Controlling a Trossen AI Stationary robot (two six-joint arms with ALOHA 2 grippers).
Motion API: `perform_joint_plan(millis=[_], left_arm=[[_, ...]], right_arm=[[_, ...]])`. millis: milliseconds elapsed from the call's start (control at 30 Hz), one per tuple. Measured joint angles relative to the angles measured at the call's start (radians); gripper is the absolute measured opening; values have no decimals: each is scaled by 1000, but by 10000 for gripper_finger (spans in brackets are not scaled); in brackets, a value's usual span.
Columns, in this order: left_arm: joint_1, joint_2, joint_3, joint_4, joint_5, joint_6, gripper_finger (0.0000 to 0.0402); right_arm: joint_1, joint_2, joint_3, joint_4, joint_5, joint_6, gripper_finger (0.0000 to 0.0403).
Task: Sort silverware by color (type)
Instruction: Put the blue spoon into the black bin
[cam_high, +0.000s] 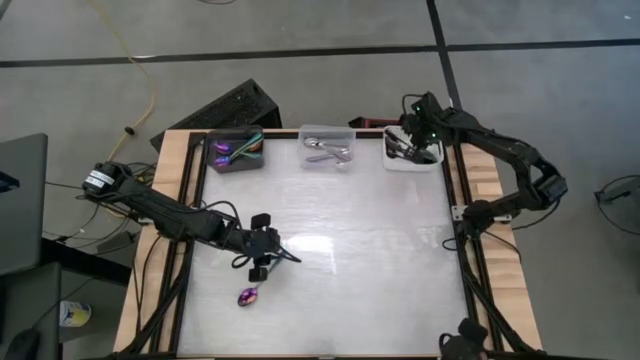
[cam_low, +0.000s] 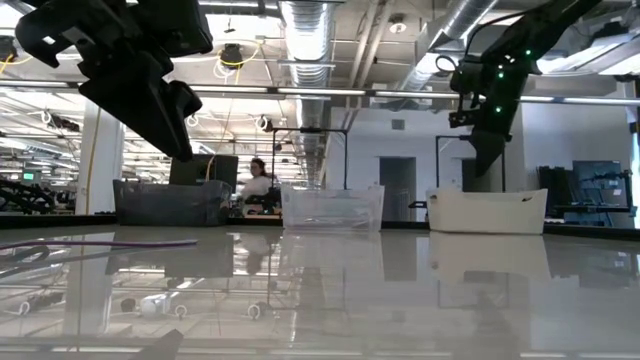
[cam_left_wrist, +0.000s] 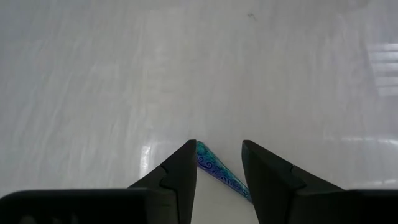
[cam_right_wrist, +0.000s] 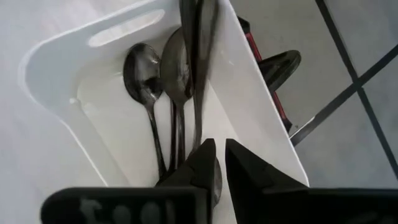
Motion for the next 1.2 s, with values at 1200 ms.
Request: perform_joint_plan(millis=[1200], left_arm=[[-173,156,-1,-83,163,-624,114]], right_arm=[[904,-34,1,-160,-320,667,63]])
